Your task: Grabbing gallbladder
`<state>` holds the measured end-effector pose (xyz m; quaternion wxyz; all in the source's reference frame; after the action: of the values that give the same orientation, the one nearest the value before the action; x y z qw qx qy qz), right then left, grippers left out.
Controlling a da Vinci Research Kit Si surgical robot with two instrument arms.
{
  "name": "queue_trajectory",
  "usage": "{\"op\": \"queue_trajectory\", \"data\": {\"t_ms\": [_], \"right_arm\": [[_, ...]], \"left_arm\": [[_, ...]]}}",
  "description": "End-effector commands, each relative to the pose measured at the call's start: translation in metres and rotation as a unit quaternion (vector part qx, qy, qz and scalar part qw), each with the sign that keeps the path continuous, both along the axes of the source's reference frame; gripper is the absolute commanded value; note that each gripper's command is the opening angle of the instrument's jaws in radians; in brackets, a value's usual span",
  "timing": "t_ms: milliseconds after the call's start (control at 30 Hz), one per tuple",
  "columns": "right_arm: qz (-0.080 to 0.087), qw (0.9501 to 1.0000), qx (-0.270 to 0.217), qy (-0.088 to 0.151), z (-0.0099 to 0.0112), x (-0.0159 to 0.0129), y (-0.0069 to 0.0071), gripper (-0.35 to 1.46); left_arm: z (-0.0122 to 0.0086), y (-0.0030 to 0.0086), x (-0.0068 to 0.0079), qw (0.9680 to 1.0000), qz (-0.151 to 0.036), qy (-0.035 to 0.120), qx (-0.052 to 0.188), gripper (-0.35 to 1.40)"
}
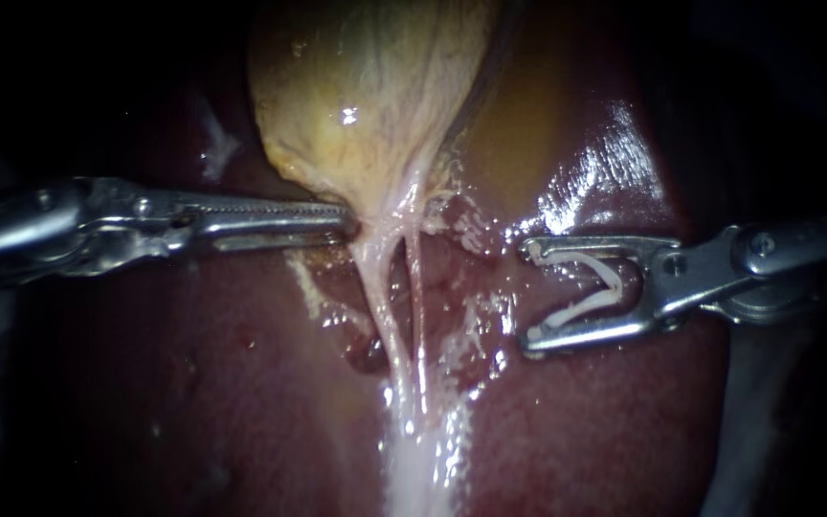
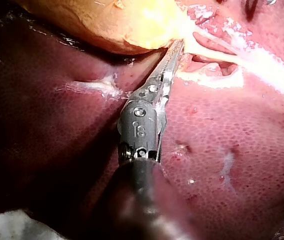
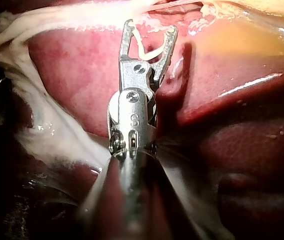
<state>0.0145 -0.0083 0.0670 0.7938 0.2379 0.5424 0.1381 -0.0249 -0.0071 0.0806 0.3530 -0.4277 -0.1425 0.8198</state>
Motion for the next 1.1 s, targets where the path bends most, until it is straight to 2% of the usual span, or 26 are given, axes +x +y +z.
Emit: {"op": "queue_trajectory", "data": {"t_ms": [33,400,633,867,1100], "right_arm": [[0.0,1.0,0.0,0.0,0.0,0.0,0.0,0.49],[0.0,1.0,0.0,0.0,-0.0001,0.0,0.0,0.49],[0.0,1.0,0.0,0.0,-0.0001,0.0,0.0,0.49],[0.0,1.0,0.0,0.0,-0.0001,0.0,0.0001,0.49],[0.0,1.0,0.0,0.0,-0.0001,-0.0001,0.0001,0.49]], "left_arm": [[-0.0001,-0.0001,0.0,1.0,0.001,0.0,0.004,-0.35],[-0.0011,-0.0004,-0.0002,0.9999,0.002,-0.001,0.01,-0.35],[-0.0024,-0.0005,0.0005,0.9999,0.001,-0.002,0.015,-0.35],[-0.0044,-0.0002,0.0017,0.9998,0.004,-0.005,0.02,-0.35],[-0.0072,0.0002,0.0019,0.9996,-0.002,-0.014,0.023,-0.35]]}}
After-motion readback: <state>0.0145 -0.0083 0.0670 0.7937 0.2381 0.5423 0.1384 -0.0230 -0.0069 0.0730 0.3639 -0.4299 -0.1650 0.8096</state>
